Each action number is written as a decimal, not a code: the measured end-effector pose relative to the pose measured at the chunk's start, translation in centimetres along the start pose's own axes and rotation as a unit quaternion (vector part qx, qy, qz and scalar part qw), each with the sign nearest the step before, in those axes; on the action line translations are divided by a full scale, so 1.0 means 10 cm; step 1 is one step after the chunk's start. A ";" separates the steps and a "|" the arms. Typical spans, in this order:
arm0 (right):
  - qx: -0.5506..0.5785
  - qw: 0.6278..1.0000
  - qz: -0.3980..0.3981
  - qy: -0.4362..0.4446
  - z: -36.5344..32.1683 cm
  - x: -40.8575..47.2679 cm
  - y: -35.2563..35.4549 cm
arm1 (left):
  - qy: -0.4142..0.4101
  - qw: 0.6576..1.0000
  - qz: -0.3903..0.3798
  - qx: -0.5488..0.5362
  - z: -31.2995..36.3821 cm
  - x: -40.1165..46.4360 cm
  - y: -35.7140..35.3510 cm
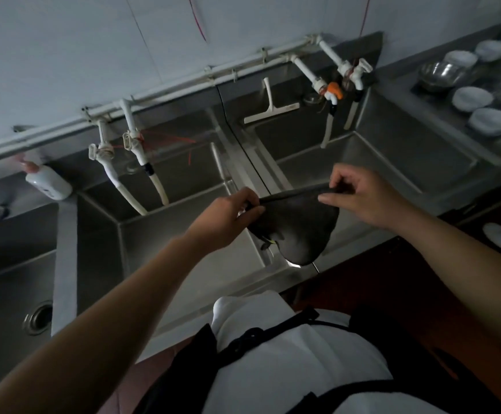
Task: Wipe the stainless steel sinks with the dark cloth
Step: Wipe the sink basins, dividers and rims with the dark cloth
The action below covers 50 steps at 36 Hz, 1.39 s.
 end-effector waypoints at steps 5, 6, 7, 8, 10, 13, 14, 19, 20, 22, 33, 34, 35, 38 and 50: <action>-0.061 0.997 0.036 0.017 0.04 0.16 0.05 | 0.012 0.993 -0.041 0.110 0.05 0.22 0.14; -0.080 0.995 0.048 0.024 0.05 0.19 0.06 | 0.010 0.990 -0.024 0.139 0.08 0.27 0.19; -0.093 0.993 0.062 0.037 0.03 0.22 0.07 | 0.000 0.987 0.010 0.160 0.12 0.33 0.24; -0.088 0.992 0.074 0.051 -0.01 0.24 0.10 | -0.016 0.985 0.057 0.165 0.15 0.37 0.30; -0.046 0.992 0.090 0.071 -0.12 0.24 0.15 | -0.040 0.977 0.142 0.154 0.20 0.41 0.40; -0.070 0.985 0.118 0.103 -0.16 0.19 0.21 | -0.128 0.947 0.234 0.180 0.24 0.40 0.43; -0.088 0.982 0.125 0.111 -0.12 0.15 0.20 | -0.156 0.937 0.250 0.190 0.23 0.37 0.39; -0.170 0.977 0.067 0.105 0.44 -0.25 -0.14 | -0.160 0.945 0.163 0.232 0.03 0.09 -0.37; -0.183 0.980 0.022 0.073 0.63 -0.36 -0.25 | -0.141 0.954 0.116 0.239 -0.02 0.01 -0.60; -0.196 0.978 -0.072 -0.029 0.98 -0.60 -0.45 | -0.091 0.966 -0.013 0.240 -0.11 -0.16 -1.04; -0.075 0.994 -0.048 -0.060 1.30 -0.87 -0.63 | 0.107 0.992 -0.035 -0.054 -0.14 -0.41 -1.41; -0.058 0.995 -0.036 -0.071 1.28 -0.79 -0.60 | 0.132 0.988 -0.028 -0.080 -0.17 -0.34 -1.37; -0.042 0.995 -0.023 -0.083 1.26 -0.69 -0.57 | 0.161 0.982 -0.025 -0.098 -0.19 -0.25 -1.34; -0.070 0.990 -0.002 -0.119 1.33 -0.35 -0.55 | 0.237 0.962 -0.006 -0.133 -0.22 0.05 -1.27; -0.351 0.915 -0.178 -0.091 1.53 -0.75 -1.15 | 0.102 0.970 -0.121 0.186 -0.21 -0.28 -2.21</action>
Point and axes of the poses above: each hand's wrist, its own x-axis towards the middle knuckle, its own y-axis out of the back of the hand, z = x × y, the point moved 2 cm from there along x, towards the middle knuckle, and after that the axes turned 4 degrees about x, right-handed, at the moved point
